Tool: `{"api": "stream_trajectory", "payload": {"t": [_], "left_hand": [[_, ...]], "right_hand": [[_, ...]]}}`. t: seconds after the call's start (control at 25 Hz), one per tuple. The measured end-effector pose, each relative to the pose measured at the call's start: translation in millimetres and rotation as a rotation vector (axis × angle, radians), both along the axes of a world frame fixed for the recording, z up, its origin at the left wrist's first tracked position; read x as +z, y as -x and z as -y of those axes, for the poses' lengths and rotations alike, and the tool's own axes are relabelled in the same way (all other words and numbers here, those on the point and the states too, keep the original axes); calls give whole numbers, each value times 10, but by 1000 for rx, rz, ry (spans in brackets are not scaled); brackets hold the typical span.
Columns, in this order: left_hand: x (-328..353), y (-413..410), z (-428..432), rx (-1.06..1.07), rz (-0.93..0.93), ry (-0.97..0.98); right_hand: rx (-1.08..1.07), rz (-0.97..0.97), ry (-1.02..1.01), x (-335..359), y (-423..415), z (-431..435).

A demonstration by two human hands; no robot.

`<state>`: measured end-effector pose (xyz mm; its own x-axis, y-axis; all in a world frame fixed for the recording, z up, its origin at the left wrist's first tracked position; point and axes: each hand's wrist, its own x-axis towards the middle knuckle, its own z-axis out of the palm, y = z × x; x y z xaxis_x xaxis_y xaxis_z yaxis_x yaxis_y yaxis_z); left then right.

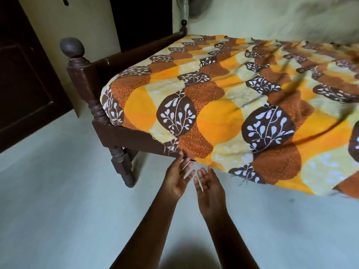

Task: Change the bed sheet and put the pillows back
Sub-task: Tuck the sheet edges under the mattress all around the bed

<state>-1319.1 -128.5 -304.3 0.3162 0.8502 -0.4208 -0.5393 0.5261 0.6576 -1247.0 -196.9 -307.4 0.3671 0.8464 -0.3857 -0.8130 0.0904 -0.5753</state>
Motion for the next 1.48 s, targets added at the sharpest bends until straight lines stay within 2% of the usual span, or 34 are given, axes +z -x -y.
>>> {"api": "stream_trajectory", "payload": {"t": [0.08,0.16,0.32,0.44,0.56,0.6,0.64,0.68,0.76,0.84,0.96,1.12,1.28,1.48], "left_hand": [[5,-287,115,-64,-25,-22],[23,-508,191,-40,-98,1],[32,-683,288,68,-225,84],[79,-696,283,121,-270,89],[136,-676,279,381,-542,21],[209,-673,302,433,-548,-44],[342,-673,336,402,-448,-90],[484,-685,357,306,-270,-82],[687,-707,333,124,58,2],[792,-698,311,90,224,84],[859,-698,331,119,294,127],[896,-767,360,153,287,155],[824,-793,356,231,295,157],[819,-688,358,174,304,121]], "right_hand": [[-84,-32,-4,-79,-186,108],[-152,-41,-21,-117,-363,135],[-100,126,-12,-59,-571,135],[-97,169,139,58,-700,47],[-208,221,334,20,-833,-45],[-235,267,390,-8,-863,-67],[-245,302,417,-15,-883,-75],[-247,321,422,-23,-907,-87],[-224,313,397,20,-926,-90],[-190,345,408,32,-952,-61],[-140,396,425,-27,-1050,11],[-49,152,233,33,-1108,99],[-91,-103,78,42,-1109,146],[-120,-233,-169,50,-1107,174]]}}
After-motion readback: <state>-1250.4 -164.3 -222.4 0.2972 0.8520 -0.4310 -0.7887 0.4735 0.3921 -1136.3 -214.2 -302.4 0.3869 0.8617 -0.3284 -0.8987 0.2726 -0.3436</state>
